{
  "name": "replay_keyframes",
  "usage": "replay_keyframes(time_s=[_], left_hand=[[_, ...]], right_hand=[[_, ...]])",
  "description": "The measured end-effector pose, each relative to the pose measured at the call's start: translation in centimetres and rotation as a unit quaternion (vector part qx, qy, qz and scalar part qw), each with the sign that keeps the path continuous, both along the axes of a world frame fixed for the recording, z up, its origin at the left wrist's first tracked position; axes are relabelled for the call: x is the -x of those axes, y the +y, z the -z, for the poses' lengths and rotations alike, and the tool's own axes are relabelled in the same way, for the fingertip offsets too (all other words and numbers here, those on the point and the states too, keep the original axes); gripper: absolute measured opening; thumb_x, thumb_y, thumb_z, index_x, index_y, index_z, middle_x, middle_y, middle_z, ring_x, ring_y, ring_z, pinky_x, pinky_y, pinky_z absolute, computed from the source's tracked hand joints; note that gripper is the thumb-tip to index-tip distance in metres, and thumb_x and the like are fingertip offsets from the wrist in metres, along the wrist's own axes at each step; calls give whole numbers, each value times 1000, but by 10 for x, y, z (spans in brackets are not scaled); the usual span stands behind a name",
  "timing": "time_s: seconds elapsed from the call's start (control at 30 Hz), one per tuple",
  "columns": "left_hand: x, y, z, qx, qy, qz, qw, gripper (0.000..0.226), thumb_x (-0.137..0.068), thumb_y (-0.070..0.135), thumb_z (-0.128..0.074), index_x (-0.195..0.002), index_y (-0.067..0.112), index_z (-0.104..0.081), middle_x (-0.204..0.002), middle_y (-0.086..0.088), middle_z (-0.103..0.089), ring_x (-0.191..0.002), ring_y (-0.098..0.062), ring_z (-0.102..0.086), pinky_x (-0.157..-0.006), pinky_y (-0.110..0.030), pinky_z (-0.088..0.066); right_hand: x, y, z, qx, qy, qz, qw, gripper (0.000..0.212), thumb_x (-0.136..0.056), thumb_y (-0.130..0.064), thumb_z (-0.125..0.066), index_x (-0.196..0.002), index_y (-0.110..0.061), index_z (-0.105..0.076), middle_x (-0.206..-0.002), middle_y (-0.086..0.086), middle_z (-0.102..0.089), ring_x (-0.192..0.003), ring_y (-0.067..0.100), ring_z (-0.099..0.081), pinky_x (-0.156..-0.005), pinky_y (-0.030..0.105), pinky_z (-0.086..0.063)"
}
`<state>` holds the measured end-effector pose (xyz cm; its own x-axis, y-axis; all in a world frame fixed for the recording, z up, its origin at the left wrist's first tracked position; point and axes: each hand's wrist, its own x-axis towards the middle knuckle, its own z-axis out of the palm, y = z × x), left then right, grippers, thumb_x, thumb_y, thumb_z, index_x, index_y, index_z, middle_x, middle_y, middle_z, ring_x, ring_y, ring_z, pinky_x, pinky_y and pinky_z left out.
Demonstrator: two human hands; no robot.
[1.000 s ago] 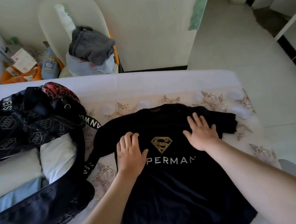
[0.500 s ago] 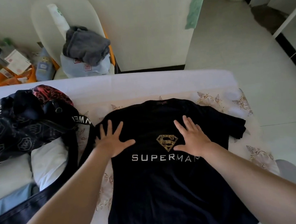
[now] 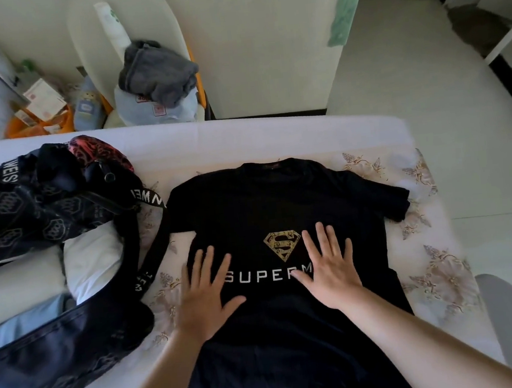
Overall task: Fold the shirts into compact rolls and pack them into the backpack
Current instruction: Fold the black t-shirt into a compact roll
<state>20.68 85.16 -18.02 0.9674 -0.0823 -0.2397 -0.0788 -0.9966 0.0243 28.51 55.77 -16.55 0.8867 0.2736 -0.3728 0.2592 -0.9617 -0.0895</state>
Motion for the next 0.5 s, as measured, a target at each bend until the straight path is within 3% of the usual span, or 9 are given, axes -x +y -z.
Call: replay_keyframes(time_s=[0.07, 0.13, 0.2, 0.3, 0.37, 0.43, 0.5], left_hand=[[4, 11, -4, -11, 27, -4, 1000, 93, -84, 85, -21, -157, 30, -2, -165, -8, 11, -151, -27, 13, -118, -57, 1], [1, 11, -15, -17, 69, -15, 997, 91, -84, 84, -19, -152, 35, 16, -159, -4, 30, -145, -22, 32, -115, -55, 17], [1, -4, -25, -25, 80, -38, 996, 87, -90, 75, -24, -150, 31, 21, -157, -6, 34, -143, -22, 36, -117, -52, 18], [19, -36, -40, 56, -13, -43, 997, 70, -96, 51, -42, -156, 23, -17, -165, -6, -4, -152, -23, 2, -123, -47, -7], [39, -56, -43, 121, -75, -23, 990, 52, -93, 39, -54, -142, 23, -44, -151, -1, -33, -142, -24, -29, -115, -45, -31], [59, -71, -46, 164, -109, -15, 980, 37, -89, 35, -60, -123, 24, -54, -130, 5, -45, -121, -20, -45, -100, -41, -45], [80, -81, -44, 201, -103, -20, 974, 28, -87, 35, -64, -112, 25, -56, -117, 9, -46, -109, -16, -48, -92, -37, -49]], right_hand=[[-2, -8, 0, 0, 12, -24, 1000, 90, -91, -78, -15, -153, -27, 25, -158, 10, 35, -148, 30, 29, -120, 59, 4], [-5, -12, -1, -5, 6, -36, 999, 85, -93, -72, -15, -154, -27, 25, -159, 11, 32, -149, 30, 25, -122, 58, -1], [1, -14, -2, -30, -27, -30, 999, 81, -97, -63, -21, -157, -23, 16, -163, 15, 22, -152, 31, 13, -122, 57, -9], [35, -19, -6, -59, -78, -14, 995, 77, -98, -52, -37, -160, -20, -3, -165, 16, 9, -153, 33, 0, -122, 54, -17], [67, -26, -8, -75, -87, -16, 993, 75, -97, -47, -44, -159, -20, -10, -166, 16, 3, -153, 32, -4, -122, 53, -19], [100, -35, -10, -87, -77, -11, 993, 75, -96, -45, -47, -159, -22, -14, -166, 14, -1, -153, 31, -8, -121, 52, -22], [131, -44, -8, -82, -59, -1, 995, 73, -96, -47, -45, -158, -25, -13, -166, 11, -1, -153, 29, -7, -121, 52, -22]])
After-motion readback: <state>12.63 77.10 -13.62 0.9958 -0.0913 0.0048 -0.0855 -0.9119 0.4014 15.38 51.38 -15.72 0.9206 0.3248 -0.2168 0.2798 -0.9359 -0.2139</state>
